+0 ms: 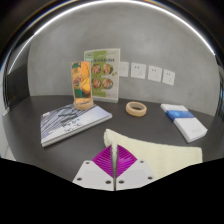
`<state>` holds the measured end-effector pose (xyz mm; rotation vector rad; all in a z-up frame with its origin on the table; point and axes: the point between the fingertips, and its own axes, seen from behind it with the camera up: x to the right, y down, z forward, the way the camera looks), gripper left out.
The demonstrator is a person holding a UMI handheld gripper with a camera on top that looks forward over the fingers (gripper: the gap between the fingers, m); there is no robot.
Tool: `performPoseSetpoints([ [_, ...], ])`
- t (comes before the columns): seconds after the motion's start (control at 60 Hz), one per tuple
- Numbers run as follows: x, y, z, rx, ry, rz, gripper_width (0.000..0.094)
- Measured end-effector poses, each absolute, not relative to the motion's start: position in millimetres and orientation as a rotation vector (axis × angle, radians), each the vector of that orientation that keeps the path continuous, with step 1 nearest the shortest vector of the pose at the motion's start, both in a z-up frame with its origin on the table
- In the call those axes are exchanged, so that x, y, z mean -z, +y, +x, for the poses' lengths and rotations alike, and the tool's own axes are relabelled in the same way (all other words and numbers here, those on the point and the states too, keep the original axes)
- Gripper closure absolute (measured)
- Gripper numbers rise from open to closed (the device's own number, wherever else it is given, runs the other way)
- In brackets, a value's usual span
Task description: Fold towel
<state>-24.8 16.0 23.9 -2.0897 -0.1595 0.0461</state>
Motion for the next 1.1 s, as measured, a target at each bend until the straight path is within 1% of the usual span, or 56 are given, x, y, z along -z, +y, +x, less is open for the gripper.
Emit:
performPoseSetpoints([
  [0.083,-60,15,5,-0.039,-0.128,-2.03,0.0926],
  [0.167,-90,10,55,-0.019,-0.037,-1.983,0.0925],
  [0.267,-100,-2,127,0.061,0.057,-1.963,0.0919],
  [0.317,-93,-8,160,0.107,0.105,-1.97,0.0915],
  [0.383,-69,-18,200,0.144,0.169,-2.026,0.0915],
  [0.517,-25,-31,236,0.111,0.292,-2.105,0.0905],
  [0.65,-15,-37,244,0.09,0.341,-2.108,0.0889],
  [0.683,-17,-40,244,0.09,0.363,-2.104,0.0853],
  [0.717,-20,-44,245,0.098,0.388,-2.094,0.0788],
  [0.733,-24,-46,248,0.099,0.39,-2.088,0.0689],
  [0.767,-30,-52,247,0.114,0.401,-2.074,0.0599],
  [0.8,-36,-58,246,0.131,0.406,-2.064,0.0447],
  [0.85,-45,-70,242,0.151,0.401,-2.051,0.0151],
  [0.867,-48,-75,241,0.161,0.398,-2.047,0.0098],
  [0.883,-51,-79,239,0.168,0.393,-2.043,0.0111],
  [0.917,-58,-90,235,0.184,0.381,-2.04,0.0091],
  [0.983,-69,-114,218,0.206,0.353,-2.034,0.0115],
  [1.1,-88,-161,161,0.2,0.282,-2.017,0.0112],
])
